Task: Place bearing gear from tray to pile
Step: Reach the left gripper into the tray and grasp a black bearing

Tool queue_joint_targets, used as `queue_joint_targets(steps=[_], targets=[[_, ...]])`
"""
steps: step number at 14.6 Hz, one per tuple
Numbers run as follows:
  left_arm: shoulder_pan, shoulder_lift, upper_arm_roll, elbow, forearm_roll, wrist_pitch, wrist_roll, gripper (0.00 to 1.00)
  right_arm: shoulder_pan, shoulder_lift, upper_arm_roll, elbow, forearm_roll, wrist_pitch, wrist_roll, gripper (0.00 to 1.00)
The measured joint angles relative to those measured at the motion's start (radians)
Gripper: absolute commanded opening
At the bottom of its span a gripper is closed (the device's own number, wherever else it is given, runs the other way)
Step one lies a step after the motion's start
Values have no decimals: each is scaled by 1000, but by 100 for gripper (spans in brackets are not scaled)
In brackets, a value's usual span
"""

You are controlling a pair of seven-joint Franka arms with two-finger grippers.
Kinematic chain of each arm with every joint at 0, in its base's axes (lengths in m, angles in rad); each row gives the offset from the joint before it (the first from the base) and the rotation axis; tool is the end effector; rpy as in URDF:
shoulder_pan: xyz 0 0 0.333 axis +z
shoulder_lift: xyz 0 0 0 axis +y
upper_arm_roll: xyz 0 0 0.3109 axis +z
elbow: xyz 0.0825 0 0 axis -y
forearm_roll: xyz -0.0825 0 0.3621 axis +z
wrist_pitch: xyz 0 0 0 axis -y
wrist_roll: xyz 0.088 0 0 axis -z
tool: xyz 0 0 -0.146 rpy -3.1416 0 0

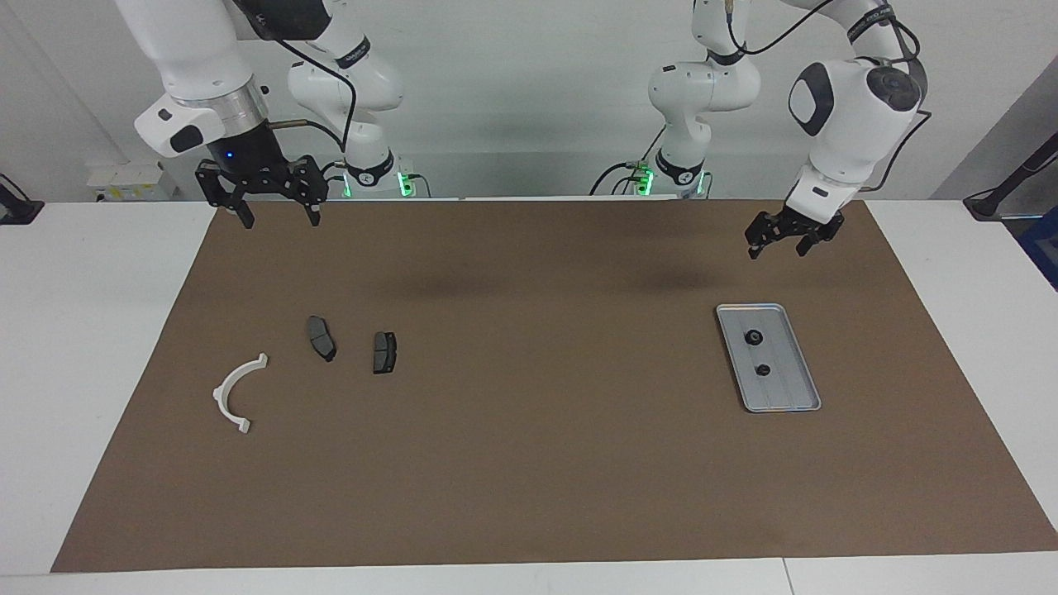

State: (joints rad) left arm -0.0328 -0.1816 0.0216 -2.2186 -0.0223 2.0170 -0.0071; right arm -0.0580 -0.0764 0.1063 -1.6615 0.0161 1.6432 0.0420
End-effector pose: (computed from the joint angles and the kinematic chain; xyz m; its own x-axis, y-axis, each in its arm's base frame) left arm 0.4706 -0.0072 0.4169 0.9998 0.0051 -0.0203 0.0056 -0.9997 0.0237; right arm 0.5174 0.0291 0.5857 0.9983 0.0052 0.0572 0.0058 -0.9999 -0.0104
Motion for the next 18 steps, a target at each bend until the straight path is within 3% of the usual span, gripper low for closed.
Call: queue_joint_targets(steps=[5, 15, 18], targets=[[0, 125, 0, -35, 0, 192, 13, 100, -1, 0, -2, 0, 0, 2, 0, 100], [1, 203, 0, -79, 0, 320, 19, 100, 0, 0, 0, 0, 0, 2, 0, 100], [1, 256, 0, -80, 0, 393, 22, 100, 0, 0, 0, 0, 0, 2, 0, 100]])
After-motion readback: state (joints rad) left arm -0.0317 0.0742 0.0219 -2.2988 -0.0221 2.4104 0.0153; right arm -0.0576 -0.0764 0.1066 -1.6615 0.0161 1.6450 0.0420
